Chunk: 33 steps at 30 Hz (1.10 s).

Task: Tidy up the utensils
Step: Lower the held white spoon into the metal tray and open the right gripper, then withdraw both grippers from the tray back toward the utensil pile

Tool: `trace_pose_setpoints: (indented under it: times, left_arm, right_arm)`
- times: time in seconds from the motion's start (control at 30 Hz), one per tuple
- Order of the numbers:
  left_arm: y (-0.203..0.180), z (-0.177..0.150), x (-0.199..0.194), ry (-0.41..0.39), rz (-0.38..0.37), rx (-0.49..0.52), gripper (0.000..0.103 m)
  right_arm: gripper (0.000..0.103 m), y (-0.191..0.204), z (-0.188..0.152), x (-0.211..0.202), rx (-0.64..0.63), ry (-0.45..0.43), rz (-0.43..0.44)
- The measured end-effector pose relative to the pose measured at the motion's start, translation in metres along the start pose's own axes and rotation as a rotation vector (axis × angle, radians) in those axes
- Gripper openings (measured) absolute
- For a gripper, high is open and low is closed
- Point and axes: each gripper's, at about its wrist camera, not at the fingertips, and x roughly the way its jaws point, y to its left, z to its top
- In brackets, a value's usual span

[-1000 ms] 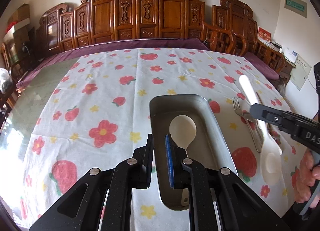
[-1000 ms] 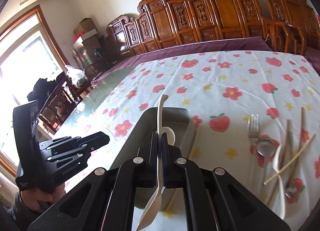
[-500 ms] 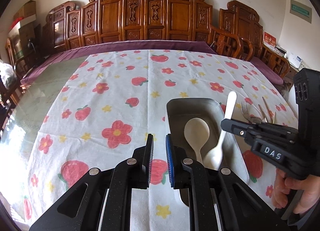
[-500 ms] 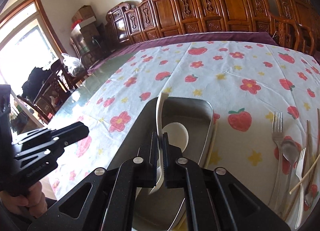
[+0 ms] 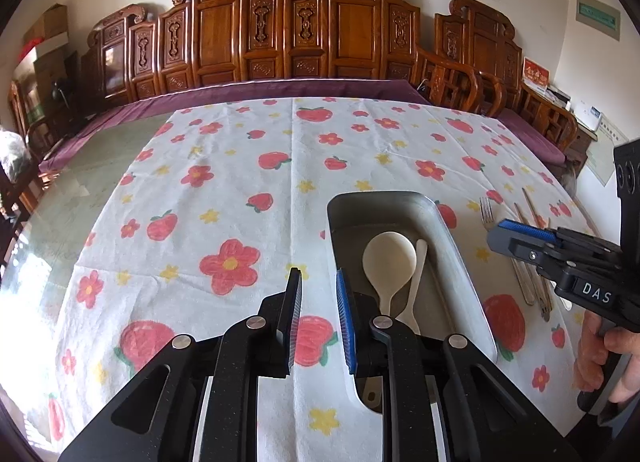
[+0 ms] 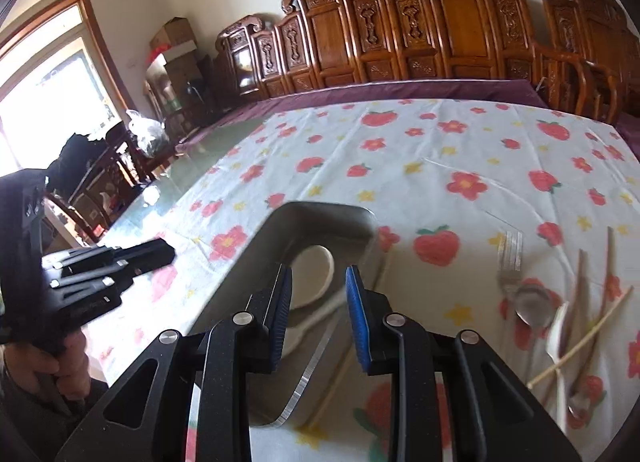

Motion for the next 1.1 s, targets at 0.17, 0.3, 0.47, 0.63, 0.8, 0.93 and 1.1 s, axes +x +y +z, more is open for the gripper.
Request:
trace_pose_setpoints:
  times: [0.17,0.3,0.47,0.63,0.8,0.93,1.1]
  left_arm:
    - [0.000,0.000,0.000,-0.001,0.000,-0.001,0.017]
    - [0.000,0.000,0.000,0.003,0.004,0.003,0.017]
    - [0.000,0.000,0.001,0.005,0.006,-0.002,0.018]
    - [0.000,0.000,0.002,0.004,0.006,-0.002,0.018]
    - [0.001,0.000,0.002,0.004,0.008,-0.004,0.018]
    - [0.001,0.000,0.001,0.002,0.010,-0.004,0.019]
    - [0.001,0.000,0.000,0.001,0.009,-0.007,0.019]
  right_arm:
    - [0.030,-0.023,-0.024,0.022,0.007,0.104,-0.062]
    - [0.030,-0.025,-0.036,0.039,-0.004,0.155,-0.069]
    - [0.030,-0.024,-0.042,0.050,-0.014,0.189,-0.066]
    - [0.030,-0.021,-0.043,0.056,-0.024,0.203,-0.079]
    - [0.030,-0.020,-0.041,0.060,-0.014,0.207,-0.075]
    - [0.030,-0.016,-0.039,0.064,-0.021,0.211,-0.067]
    - [0.030,-0.017,-0.035,0.069,-0.017,0.220,-0.068]
